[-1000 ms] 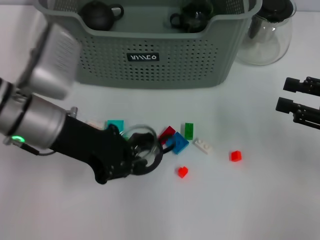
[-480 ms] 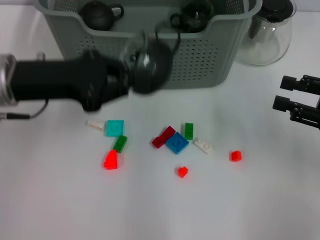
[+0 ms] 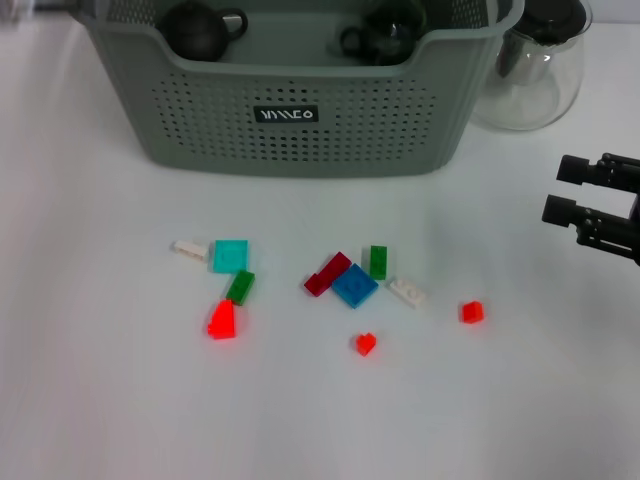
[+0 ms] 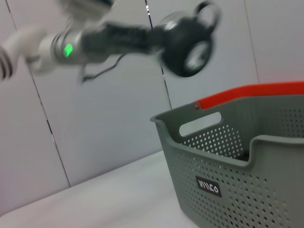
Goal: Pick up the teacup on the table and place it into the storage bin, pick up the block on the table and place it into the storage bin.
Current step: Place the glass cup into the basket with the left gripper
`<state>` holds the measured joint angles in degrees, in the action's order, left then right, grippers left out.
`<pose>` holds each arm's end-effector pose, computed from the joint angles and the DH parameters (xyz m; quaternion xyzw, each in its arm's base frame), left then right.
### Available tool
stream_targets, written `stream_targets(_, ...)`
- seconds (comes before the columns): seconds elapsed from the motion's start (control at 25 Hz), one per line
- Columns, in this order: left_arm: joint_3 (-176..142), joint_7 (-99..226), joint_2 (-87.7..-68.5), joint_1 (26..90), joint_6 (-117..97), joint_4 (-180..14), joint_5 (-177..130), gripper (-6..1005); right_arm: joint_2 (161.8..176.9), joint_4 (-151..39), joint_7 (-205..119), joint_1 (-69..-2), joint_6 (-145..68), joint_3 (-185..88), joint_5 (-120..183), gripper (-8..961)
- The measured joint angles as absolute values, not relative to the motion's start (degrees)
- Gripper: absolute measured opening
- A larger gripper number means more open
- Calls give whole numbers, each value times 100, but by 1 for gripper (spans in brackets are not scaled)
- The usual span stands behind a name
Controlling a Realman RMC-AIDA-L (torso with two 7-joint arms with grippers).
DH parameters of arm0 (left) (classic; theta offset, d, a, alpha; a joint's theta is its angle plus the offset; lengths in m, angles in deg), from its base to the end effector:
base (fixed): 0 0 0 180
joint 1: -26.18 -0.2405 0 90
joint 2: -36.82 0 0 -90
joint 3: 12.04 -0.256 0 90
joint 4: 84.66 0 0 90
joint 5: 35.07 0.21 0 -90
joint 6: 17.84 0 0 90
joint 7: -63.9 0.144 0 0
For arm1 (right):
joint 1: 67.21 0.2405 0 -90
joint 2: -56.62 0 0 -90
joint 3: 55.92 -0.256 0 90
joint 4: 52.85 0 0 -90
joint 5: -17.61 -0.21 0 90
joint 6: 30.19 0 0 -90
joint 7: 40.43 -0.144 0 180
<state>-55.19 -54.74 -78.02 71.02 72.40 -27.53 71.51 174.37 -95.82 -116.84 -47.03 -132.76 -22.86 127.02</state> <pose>-0.1203 0.4097 0.0867 -0.9147 -0.2509 -0.2987 0.1053 0.2934 0.2771 0.0466 -0.9142 0.2097 0.3106 0.1547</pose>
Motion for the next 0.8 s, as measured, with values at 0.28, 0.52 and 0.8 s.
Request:
stream_targets(0.28, -6022, -6537, -7649, 8085, 6225, -3032, 8722, 50, 17460, -9583, -11643, -4681, -13266, -2303, 12764, 611)
stream_targets(0.52, -6830, -7156, -7804, 8541, 4826, -3705, 9858, 52, 17478, -9582, -11641, -4673, -13266, -2311, 12765, 611)
stream_targets(0.8, -7295, -7439, -8133, 9081, 3632, -4903, 11097, 54, 17484, -9583, -11650, -4666, -13267, -2307, 12765, 611)
